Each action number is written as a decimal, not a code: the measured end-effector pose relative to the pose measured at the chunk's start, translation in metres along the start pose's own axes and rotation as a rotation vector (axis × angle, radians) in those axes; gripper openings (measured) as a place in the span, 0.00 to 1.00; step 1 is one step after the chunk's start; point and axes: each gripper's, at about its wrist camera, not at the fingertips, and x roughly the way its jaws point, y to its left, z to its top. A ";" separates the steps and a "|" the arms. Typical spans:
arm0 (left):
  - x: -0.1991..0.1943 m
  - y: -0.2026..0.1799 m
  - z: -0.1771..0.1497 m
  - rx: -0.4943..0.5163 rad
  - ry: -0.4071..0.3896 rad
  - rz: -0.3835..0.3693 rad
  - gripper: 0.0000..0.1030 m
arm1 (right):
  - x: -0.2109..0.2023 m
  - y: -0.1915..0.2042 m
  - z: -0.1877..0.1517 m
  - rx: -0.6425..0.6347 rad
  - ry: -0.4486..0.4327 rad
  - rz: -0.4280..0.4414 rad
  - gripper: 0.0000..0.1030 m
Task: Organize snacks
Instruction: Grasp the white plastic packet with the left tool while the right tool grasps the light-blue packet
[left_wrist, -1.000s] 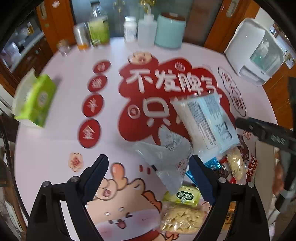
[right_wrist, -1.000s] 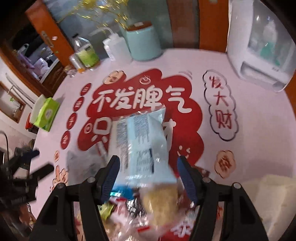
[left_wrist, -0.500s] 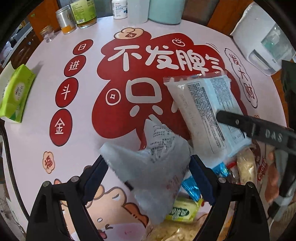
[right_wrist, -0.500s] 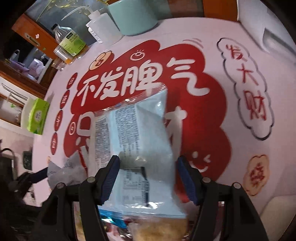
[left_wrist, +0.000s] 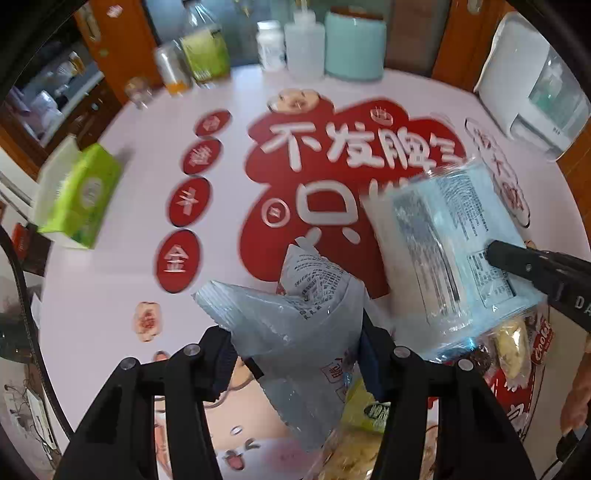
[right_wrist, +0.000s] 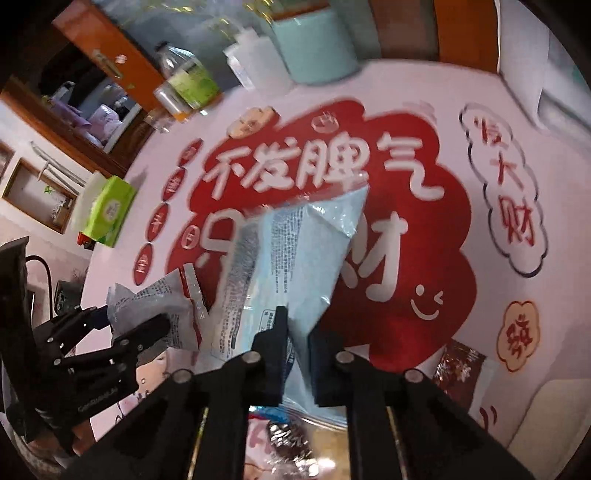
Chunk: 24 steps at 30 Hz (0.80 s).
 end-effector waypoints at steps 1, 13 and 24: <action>-0.011 0.004 -0.003 -0.006 -0.019 -0.004 0.53 | -0.008 0.004 -0.001 -0.009 -0.020 0.000 0.06; -0.130 0.000 -0.060 0.069 -0.197 0.011 0.53 | -0.109 0.049 -0.060 -0.108 -0.241 -0.059 0.04; -0.178 -0.048 -0.134 0.137 -0.162 -0.016 0.53 | -0.198 0.043 -0.172 -0.096 -0.339 -0.110 0.04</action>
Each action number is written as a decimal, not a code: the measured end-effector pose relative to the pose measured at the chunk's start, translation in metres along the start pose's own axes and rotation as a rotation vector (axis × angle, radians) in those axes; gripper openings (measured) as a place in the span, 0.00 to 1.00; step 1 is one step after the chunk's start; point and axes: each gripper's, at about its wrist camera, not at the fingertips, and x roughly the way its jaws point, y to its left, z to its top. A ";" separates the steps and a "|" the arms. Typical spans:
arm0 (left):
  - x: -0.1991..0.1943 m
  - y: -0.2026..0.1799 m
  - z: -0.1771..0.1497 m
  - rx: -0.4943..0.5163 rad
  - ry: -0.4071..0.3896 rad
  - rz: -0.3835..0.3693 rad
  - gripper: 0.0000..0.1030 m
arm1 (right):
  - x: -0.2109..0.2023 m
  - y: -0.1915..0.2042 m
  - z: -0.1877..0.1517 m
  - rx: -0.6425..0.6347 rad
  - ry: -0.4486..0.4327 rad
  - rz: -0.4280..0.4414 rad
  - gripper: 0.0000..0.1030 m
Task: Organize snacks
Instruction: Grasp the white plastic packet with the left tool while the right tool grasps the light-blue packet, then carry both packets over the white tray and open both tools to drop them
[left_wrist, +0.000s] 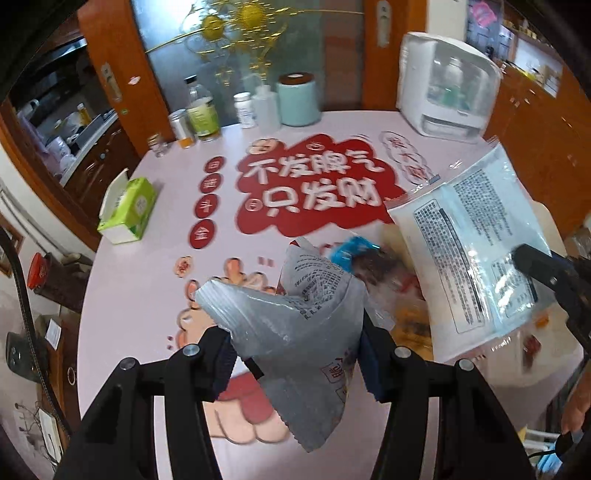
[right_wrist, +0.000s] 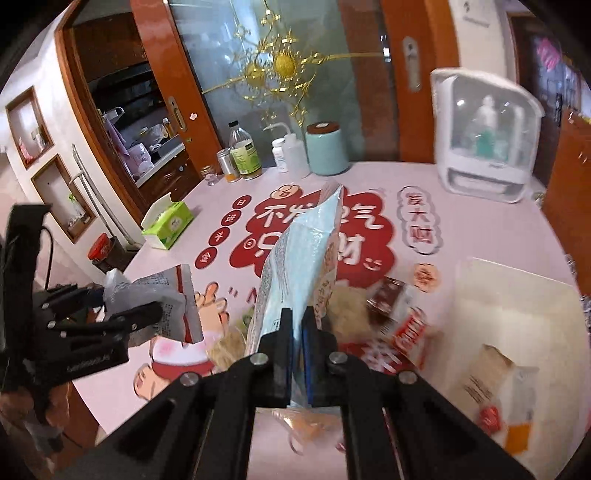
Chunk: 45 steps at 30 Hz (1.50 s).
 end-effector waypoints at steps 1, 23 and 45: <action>-0.003 -0.009 -0.001 0.009 0.000 -0.010 0.53 | -0.007 -0.003 -0.004 0.000 -0.004 -0.004 0.04; -0.048 -0.266 0.056 0.281 -0.172 -0.127 0.55 | -0.159 -0.159 -0.040 0.075 -0.221 -0.337 0.04; 0.015 -0.336 0.062 0.426 -0.060 0.003 0.61 | -0.109 -0.205 -0.046 0.076 -0.042 -0.312 0.06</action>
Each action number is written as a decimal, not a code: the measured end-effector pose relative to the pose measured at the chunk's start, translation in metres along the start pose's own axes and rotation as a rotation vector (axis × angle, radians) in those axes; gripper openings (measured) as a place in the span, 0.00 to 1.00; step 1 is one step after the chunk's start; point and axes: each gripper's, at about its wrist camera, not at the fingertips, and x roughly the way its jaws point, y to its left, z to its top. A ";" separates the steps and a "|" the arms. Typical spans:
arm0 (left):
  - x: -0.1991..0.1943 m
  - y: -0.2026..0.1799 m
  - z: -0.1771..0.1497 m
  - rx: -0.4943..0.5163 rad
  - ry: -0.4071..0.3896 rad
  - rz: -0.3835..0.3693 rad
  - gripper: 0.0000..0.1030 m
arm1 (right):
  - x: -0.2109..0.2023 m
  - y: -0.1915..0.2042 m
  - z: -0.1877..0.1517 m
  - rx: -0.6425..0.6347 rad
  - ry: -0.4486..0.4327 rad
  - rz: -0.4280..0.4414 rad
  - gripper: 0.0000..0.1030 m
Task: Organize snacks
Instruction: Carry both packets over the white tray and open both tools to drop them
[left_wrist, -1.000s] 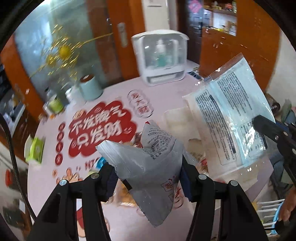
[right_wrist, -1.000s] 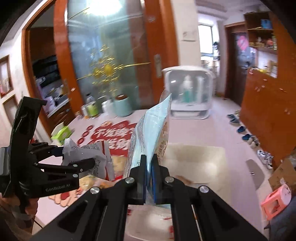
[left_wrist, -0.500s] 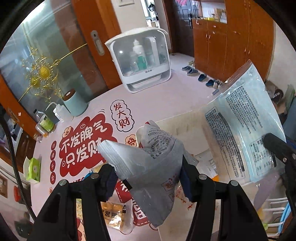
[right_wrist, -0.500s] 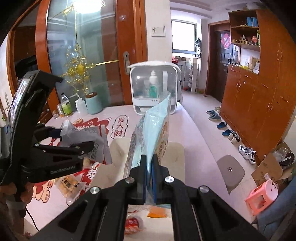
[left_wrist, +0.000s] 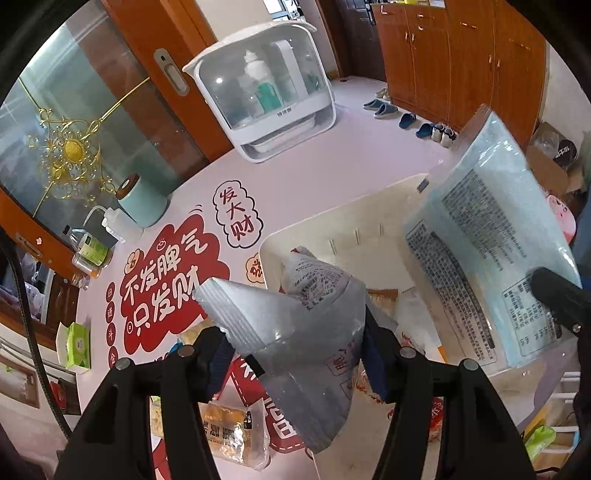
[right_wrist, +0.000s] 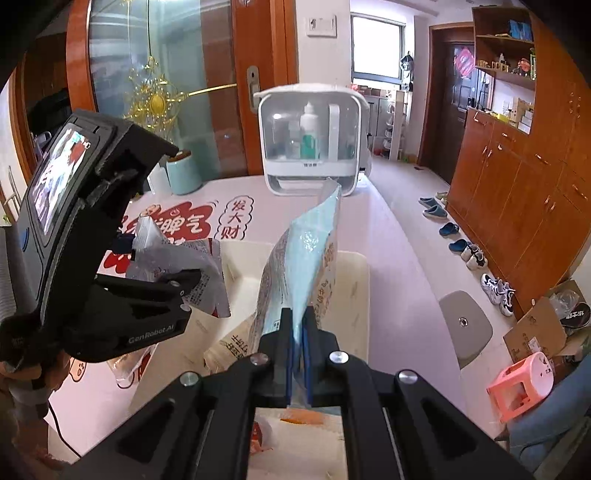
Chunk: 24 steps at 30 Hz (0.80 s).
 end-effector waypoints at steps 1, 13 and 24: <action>0.001 0.000 0.000 0.000 0.004 0.004 0.72 | 0.003 0.000 0.000 0.002 0.013 0.005 0.07; -0.015 0.021 -0.013 -0.058 -0.029 0.013 0.86 | -0.003 0.007 0.000 0.011 -0.013 -0.020 0.46; -0.028 0.047 -0.038 -0.128 -0.015 0.040 0.86 | -0.007 0.027 -0.005 -0.021 0.004 -0.006 0.46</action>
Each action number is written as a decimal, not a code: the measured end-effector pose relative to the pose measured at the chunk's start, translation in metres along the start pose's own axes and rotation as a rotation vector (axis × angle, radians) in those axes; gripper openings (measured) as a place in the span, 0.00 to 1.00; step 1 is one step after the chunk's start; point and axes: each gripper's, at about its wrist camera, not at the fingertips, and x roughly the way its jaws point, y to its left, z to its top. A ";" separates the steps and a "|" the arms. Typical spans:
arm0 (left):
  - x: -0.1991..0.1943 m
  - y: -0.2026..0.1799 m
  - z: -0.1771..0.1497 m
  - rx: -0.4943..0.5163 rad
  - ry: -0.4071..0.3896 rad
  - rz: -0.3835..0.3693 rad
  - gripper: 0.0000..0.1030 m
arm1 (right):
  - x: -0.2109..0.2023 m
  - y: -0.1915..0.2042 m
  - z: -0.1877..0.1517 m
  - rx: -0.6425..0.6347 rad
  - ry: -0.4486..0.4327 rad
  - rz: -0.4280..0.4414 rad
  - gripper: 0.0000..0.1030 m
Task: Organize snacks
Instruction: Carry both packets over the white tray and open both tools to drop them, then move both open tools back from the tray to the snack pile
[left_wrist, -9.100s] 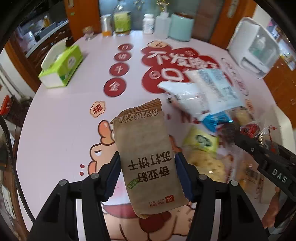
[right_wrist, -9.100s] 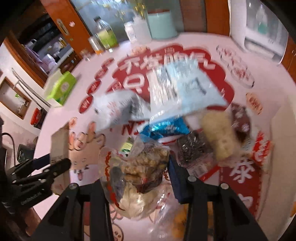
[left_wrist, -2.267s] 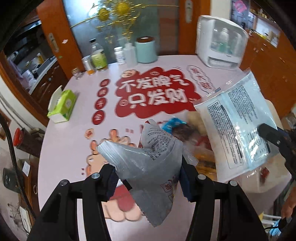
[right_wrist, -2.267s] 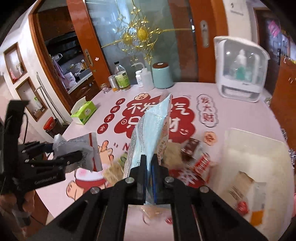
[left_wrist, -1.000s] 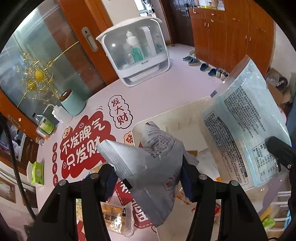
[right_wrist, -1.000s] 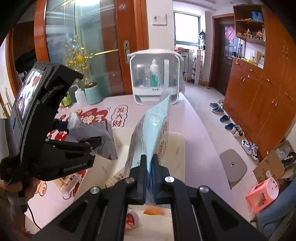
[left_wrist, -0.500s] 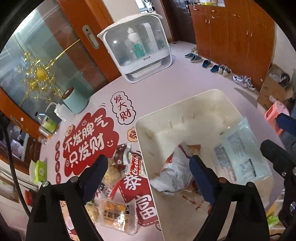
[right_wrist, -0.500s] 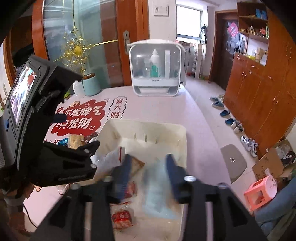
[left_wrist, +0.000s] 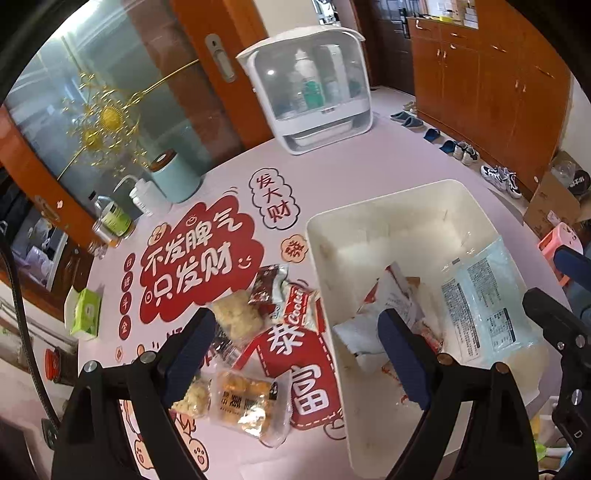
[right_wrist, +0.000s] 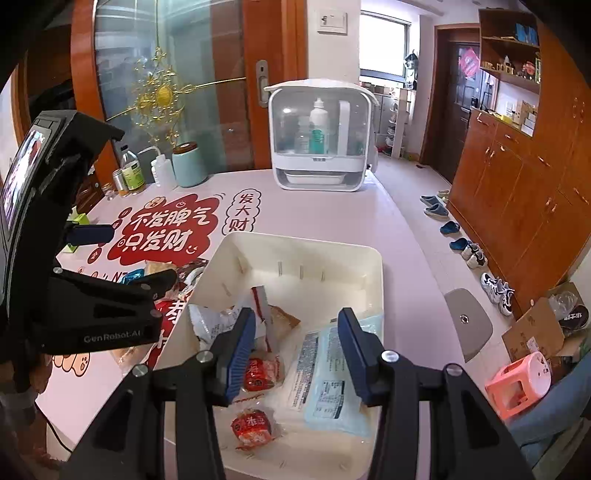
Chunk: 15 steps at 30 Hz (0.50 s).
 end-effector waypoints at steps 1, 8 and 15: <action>-0.002 0.003 -0.002 -0.006 -0.001 0.000 0.86 | 0.000 0.002 0.000 -0.004 0.002 0.000 0.46; -0.017 0.025 -0.022 -0.039 -0.013 0.008 0.86 | -0.004 0.020 0.000 -0.031 0.007 -0.006 0.46; -0.036 0.057 -0.045 -0.079 -0.030 0.018 0.86 | -0.010 0.037 0.003 -0.042 -0.004 -0.017 0.46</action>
